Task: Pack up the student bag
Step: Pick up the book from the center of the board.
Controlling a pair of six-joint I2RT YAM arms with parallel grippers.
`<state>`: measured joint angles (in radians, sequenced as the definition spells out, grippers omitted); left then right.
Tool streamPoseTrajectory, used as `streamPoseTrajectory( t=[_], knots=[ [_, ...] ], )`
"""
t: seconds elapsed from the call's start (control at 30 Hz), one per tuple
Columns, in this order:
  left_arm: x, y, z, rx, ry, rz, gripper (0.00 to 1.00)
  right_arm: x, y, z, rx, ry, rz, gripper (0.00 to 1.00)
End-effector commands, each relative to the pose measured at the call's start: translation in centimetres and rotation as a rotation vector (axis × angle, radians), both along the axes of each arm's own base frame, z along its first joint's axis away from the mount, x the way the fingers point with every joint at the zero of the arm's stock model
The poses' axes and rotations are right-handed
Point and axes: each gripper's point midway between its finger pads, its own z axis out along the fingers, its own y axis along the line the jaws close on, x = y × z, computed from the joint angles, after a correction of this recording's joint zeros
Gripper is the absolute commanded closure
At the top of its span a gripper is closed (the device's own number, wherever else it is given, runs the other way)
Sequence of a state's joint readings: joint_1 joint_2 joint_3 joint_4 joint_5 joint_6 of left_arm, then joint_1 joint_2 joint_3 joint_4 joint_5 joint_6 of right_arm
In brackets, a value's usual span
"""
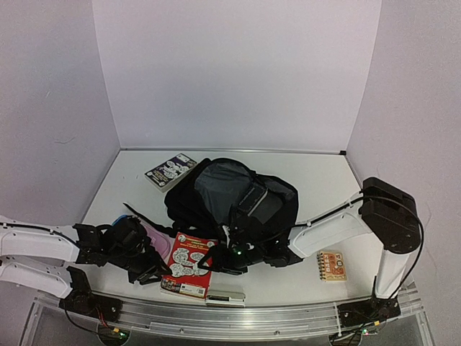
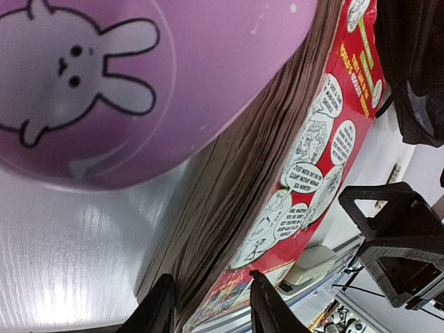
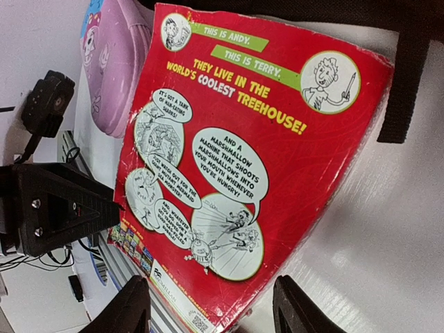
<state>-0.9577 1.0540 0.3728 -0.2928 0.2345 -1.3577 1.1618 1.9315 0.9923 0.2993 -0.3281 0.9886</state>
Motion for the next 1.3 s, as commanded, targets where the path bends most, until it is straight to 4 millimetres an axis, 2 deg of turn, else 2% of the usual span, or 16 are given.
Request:
streamPoseTrajectory(
  t=[0.0, 0.1, 0.23, 0.43, 0.53, 0.73, 0.97, 1.27],
  knots=[
    [0.6, -1.4, 0.4, -0.061, -0.026, -0.005, 0.64, -0.1, 1.9, 0.8, 0.067, 0.015, 0.014, 0.44],
    [0.6, -1.4, -0.2, -0.044, -0.020, -0.013, 0.64, -0.1, 2.1, 0.5, 0.069, 0.026, 0.017, 0.45],
    [0.9, -2.3, 0.0, -0.067, -0.036, -0.034, 0.64, -0.2, 2.2, 0.1, 0.068, 0.034, 0.018, 0.46],
    [1.8, -4.6, 2.0, -0.155, -0.106, -0.102, 0.65, -0.3, 2.5, -0.4, 0.073, 0.049, 0.023, 0.47],
    [2.1, -5.2, 2.9, -0.175, -0.140, -0.124, 0.69, -0.3, 2.5, -0.5, 0.074, 0.054, 0.021, 0.47],
    [2.4, -5.0, 3.7, -0.190, -0.175, -0.120, 0.83, -0.2, 2.5, -0.6, 0.074, 0.055, 0.012, 0.47],
    [2.7, -5.3, 5.8, -0.287, -0.254, -0.108, 0.84, -0.2, 2.5, -0.7, 0.071, 0.060, 0.008, 0.47],
    [2.7, -4.8, 4.8, -0.277, -0.255, -0.092, 0.83, -0.2, 2.6, -0.8, 0.071, 0.062, 0.006, 0.47]
  ],
)
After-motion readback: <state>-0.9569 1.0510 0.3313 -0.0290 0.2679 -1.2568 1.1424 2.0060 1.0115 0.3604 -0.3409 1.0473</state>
